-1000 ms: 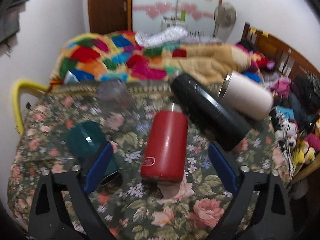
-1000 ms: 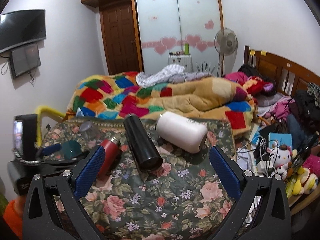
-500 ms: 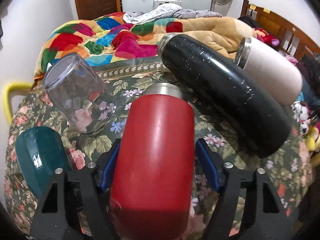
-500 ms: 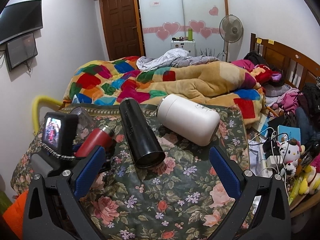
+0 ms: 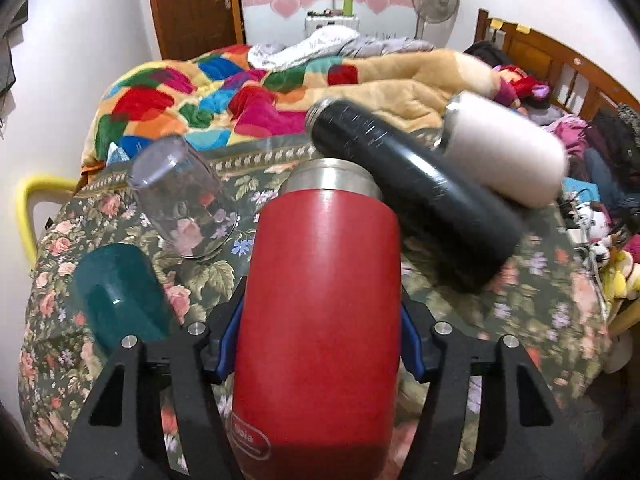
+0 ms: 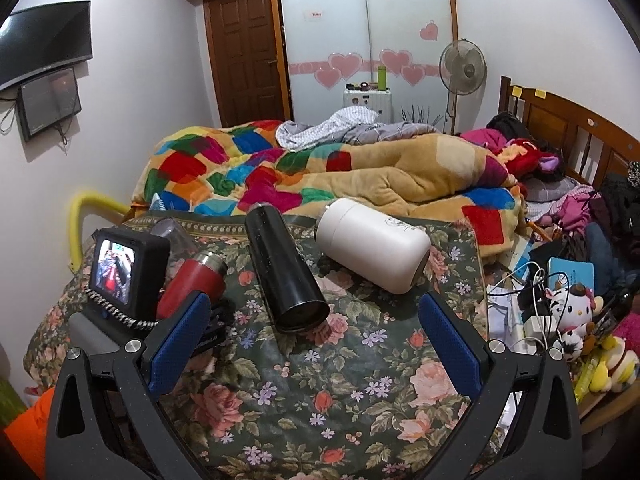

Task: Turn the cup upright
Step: 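Close the right gripper around the red thermos body and lift it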

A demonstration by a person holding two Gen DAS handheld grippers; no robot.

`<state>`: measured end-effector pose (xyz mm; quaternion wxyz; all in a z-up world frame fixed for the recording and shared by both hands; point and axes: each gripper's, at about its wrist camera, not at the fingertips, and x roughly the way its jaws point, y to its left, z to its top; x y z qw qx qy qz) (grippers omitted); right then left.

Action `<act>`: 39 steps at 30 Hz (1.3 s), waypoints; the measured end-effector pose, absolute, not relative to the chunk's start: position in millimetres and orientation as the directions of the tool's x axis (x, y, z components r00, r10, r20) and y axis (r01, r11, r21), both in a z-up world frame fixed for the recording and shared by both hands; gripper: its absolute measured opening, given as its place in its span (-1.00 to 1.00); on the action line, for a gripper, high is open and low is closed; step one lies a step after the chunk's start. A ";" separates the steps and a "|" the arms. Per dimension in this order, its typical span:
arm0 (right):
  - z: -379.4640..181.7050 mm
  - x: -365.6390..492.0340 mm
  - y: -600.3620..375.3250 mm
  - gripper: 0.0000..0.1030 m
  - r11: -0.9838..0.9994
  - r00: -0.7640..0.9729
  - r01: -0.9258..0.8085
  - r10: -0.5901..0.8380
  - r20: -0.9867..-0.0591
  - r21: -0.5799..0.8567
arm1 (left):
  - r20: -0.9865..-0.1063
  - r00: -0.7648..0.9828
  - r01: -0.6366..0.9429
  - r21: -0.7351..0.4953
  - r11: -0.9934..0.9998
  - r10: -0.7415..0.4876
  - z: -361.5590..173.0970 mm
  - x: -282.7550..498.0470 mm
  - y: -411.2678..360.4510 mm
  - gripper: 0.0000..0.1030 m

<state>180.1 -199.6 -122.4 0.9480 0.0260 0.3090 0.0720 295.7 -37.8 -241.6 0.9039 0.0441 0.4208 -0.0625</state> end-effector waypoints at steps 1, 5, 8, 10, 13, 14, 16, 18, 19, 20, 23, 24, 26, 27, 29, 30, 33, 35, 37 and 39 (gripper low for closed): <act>-119.5 176.6 -199.8 1.00 0.988 0.803 -0.122 0.154 -0.576 0.093 | -0.760 0.645 0.159 0.029 0.987 -0.082 -233.9 287.4 -40.3 0.22; -106.4 161.2 -200.2 1.00 0.986 0.821 -0.135 0.166 -0.546 0.097 | -0.747 0.655 0.198 0.020 0.980 -0.117 -213.1 261.0 -50.9 0.22; -98.6 150.1 -201.0 1.00 0.984 0.832 -0.146 0.176 -0.526 0.099 | -0.740 0.658 0.224 0.014 0.974 -0.141 -203.0 242.3 -60.2 0.22; -94.2 142.3 -200.7 1.00 0.984 0.839 -0.151 0.181 -0.513 0.099 | -0.736 0.660 0.237 0.016 0.971 -0.149 -200.1 232.9 -67.2 0.22; -90.2 133.0 -201.4 1.00 0.982 0.846 -0.159 0.188 -0.499 0.101 | -0.748 0.639 0.256 -0.012 0.967 -0.179 -202.7 223.5 -77.0 0.22; -89.4 130.3 -201.5 1.00 0.982 0.847 -0.161 0.189 -0.496 0.100 | -0.755 0.630 0.262 -0.014 0.965 -0.182 -206.0 221.5 -81.7 0.22; -88.9 125.7 -202.4 1.00 0.982 0.849 -0.164 0.191 -0.493 0.098 | -0.770 0.611 0.270 -0.016 0.963 -0.184 -213.4 220.4 -89.3 0.22; -89.6 123.0 -203.4 1.00 0.982 0.849 -0.164 0.189 -0.493 0.095 | -0.783 0.591 0.277 -0.027 0.960 -0.192 -221.9 221.1 -95.7 0.22; -90.7 122.7 -204.4 1.00 0.982 0.849 -0.163 0.188 -0.494 0.095 | -0.792 0.579 0.280 -0.028 0.960 -0.193 -227.5 222.1 -99.2 0.22; -91.1 121.5 -205.4 1.00 0.982 0.848 -0.161 0.187 -0.496 0.095 | -0.803 0.567 0.280 -0.024 0.960 -0.186 -234.5 224.1 -103.2 0.22; -94.9 121.8 -210.4 1.00 0.983 0.843 -0.155 0.184 -0.505 0.099 | -0.827 0.533 0.280 -0.026 0.960 -0.177 -252.5 229.7 -109.9 0.22; -96.9 122.8 -212.2 1.00 0.983 0.841 -0.151 0.182 -0.510 0.101 | -0.835 0.523 0.277 -0.025 0.960 -0.173 -257.7 232.2 -111.8 0.22; -100.4 123.9 -215.0 1.00 0.983 0.835 -0.147 0.182 -0.520 0.107 | -0.841 0.516 0.275 -0.019 0.961 -0.164 -264.2 235.1 -113.3 0.22; -102.0 122.9 -216.1 1.00 0.983 0.832 -0.145 0.181 -0.525 0.110 | -0.842 0.514 0.275 -0.018 0.961 -0.163 -266.5 236.5 -113.2 0.22; -106.0 125.2 -217.8 1.00 0.984 0.825 -0.140 0.179 -0.536 0.113 | -0.848 0.507 0.274 -0.013 0.962 -0.156 -272.0 239.9 -115.3 0.22; -107.7 125.2 -218.4 1.00 0.984 0.822 -0.139 0.178 -0.541 0.114 | -0.851 0.501 0.273 -0.014 0.962 -0.154 -274.3 241.7 -115.4 0.22; -112.5 127.7 -220.4 1.00 0.984 0.812 -0.131 0.175 -0.557 0.117 | -0.864 0.477 0.269 -0.031 0.963 -0.161 -281.3 245.6 -115.2 0.22; -114.0 127.2 -221.3 1.00 0.984 0.808 -0.128 0.175 -0.562 0.123 | -0.869 0.468 0.271 -0.032 0.962 -0.160 -283.3 245.9 -116.2 0.22; -114.4 127.8 -221.8 1.00 0.985 0.806 -0.124 0.172 -0.566 0.123 | -0.875 0.457 0.280 -0.029 0.959 -0.160 -284.8 245.6 -117.3 0.22; -114.8 128.2 -222.5 1.00 0.985 0.805 -0.119 0.169 -0.569 0.124 | -0.872 0.463 0.287 -0.022 0.958 -0.159 -282.7 243.7 -117.6 0.22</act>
